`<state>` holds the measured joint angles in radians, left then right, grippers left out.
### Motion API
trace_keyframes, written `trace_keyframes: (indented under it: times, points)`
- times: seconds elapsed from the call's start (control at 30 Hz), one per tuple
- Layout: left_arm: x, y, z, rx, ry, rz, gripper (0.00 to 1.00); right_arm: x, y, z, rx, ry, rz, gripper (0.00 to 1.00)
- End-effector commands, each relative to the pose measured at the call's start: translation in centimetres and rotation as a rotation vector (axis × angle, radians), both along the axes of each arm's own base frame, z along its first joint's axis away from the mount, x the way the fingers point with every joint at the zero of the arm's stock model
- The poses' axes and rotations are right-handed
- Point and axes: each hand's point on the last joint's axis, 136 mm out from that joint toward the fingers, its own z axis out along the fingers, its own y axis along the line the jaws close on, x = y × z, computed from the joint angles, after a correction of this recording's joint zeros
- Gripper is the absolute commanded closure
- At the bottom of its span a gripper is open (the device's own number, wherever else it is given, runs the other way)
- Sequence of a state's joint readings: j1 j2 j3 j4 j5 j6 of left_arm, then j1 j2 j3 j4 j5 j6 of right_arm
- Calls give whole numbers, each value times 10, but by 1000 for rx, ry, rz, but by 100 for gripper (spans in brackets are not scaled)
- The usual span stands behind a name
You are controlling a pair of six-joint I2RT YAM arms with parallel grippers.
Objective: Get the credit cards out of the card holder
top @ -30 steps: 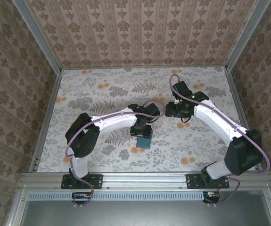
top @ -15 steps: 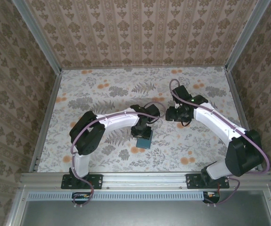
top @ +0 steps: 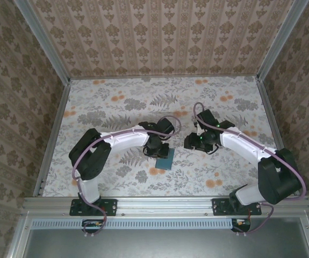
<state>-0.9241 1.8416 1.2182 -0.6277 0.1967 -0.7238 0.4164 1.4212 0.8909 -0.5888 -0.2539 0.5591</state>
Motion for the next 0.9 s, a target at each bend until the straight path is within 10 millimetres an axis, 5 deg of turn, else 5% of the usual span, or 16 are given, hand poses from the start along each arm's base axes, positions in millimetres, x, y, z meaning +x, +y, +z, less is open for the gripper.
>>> trace_keyframes:
  times: [0.0,0.57,0.87]
  points:
    - [-6,-11,4,-98,34,9,82,-1,28,0,141,11,23,44]
    - [-6,-30,34,-339,35,75,88,-15,54,-35,143,122,100,47]
    - [-3,-25,34,-372,30,110,91,-18,50,-46,112,135,82,63]
